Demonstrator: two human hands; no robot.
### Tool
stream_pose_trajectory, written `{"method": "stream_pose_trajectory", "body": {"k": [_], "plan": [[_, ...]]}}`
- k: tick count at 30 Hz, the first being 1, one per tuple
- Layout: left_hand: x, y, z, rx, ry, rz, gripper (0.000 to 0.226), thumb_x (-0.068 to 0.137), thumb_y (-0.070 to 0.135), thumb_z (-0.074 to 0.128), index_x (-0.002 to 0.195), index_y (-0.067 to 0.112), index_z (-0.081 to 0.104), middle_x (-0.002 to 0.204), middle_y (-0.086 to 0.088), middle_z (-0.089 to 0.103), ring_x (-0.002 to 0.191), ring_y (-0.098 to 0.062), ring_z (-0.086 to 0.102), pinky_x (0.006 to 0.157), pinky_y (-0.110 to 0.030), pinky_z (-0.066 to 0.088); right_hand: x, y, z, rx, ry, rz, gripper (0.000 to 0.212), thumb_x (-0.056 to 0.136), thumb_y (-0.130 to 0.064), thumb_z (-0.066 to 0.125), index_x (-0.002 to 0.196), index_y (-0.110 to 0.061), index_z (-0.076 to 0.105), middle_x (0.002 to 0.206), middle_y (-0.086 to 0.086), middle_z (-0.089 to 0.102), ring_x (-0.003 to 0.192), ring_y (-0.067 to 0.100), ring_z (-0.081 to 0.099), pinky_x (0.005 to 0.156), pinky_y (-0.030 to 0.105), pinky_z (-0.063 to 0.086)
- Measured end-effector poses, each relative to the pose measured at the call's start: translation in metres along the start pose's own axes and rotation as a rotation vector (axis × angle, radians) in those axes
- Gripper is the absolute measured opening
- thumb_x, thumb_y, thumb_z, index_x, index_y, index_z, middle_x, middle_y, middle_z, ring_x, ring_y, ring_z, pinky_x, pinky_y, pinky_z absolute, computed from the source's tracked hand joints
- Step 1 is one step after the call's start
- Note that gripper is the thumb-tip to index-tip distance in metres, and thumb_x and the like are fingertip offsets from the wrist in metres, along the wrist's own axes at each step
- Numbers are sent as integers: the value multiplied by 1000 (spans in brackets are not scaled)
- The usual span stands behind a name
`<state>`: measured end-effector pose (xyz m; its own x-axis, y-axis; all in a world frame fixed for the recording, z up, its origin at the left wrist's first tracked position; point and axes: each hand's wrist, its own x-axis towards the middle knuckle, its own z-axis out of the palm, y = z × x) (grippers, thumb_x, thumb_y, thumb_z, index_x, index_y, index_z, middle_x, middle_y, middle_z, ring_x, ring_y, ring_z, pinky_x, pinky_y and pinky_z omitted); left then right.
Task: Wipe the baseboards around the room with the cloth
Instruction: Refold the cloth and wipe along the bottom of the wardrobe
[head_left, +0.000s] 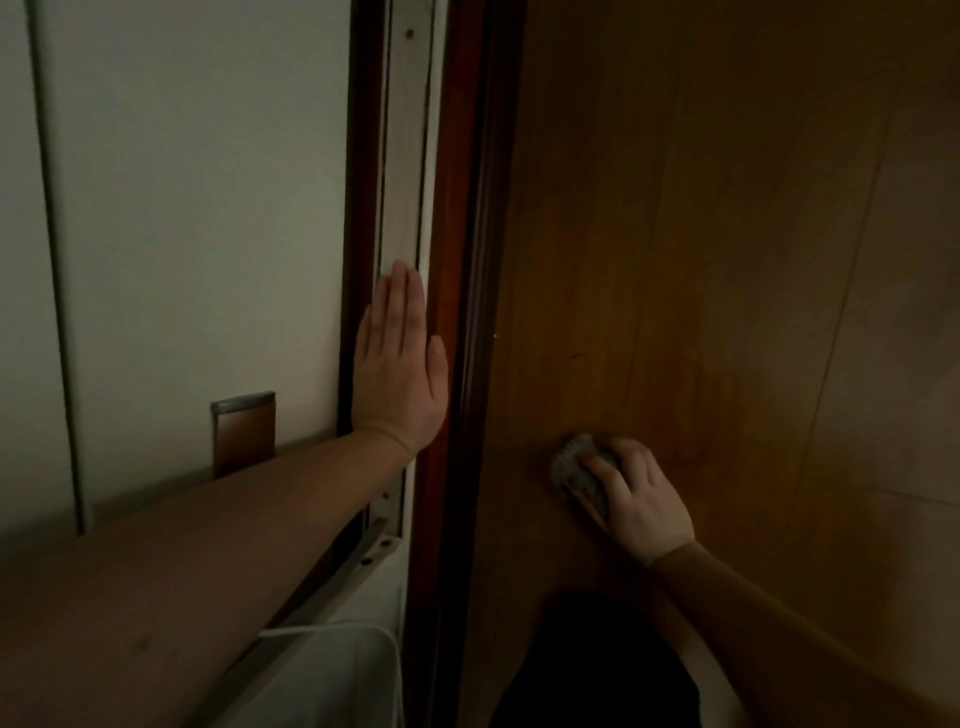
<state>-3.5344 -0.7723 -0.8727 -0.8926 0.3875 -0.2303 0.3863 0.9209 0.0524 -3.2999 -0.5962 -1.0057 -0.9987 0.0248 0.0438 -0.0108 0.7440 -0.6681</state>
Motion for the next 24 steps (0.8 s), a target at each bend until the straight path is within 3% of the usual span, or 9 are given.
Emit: {"method": "stream_pose_trajectory", "body": {"k": [7, 11, 16, 20, 24], "plan": [[-1, 0, 1, 17, 11, 0, 60, 105, 37, 10, 159, 13, -3, 168, -7, 0, 154, -17, -3, 125, -34, -1, 8, -11, -7, 34, 20, 76, 58, 90, -48, 65, 131, -10, 48, 121, 16, 48, 109, 33, 51, 93, 44, 50], [-1, 0, 1, 27, 15, 7, 61, 105, 37, 12, 158, 12, -2, 168, -8, 1, 154, -18, -3, 125, -33, -2, 32, -44, -3, 238, -39, 299, 62, 81, -27, 76, 134, -14, 48, 123, 12, 52, 113, 26, 47, 95, 43, 48], [-1, 1, 0, 32, 34, 21, 61, 105, 34, 16, 158, 11, -1, 167, -9, 2, 152, -15, -7, 125, -35, 0, 65, -100, 22, 474, -105, 375, 61, 79, -4, 76, 135, -11, 53, 132, 9, 51, 125, 22, 42, 108, 38, 39], [-2, -2, 3, 36, 46, 40, 61, 104, 34, 19, 158, 10, 2, 167, -10, 4, 153, -18, -3, 125, -36, 3, 73, -101, 33, 408, -47, 438, 59, 79, 3, 73, 134, -8, 55, 131, 13, 53, 125, 26, 41, 110, 44, 38], [-2, -3, 3, 27, 45, 52, 63, 104, 34, 21, 158, 9, 3, 167, -11, 5, 154, -20, -1, 126, -39, 6, 91, -94, 36, 233, 11, 413, 52, 80, -9, 69, 130, -9, 58, 126, 14, 59, 123, 29, 40, 107, 50, 36]]}}
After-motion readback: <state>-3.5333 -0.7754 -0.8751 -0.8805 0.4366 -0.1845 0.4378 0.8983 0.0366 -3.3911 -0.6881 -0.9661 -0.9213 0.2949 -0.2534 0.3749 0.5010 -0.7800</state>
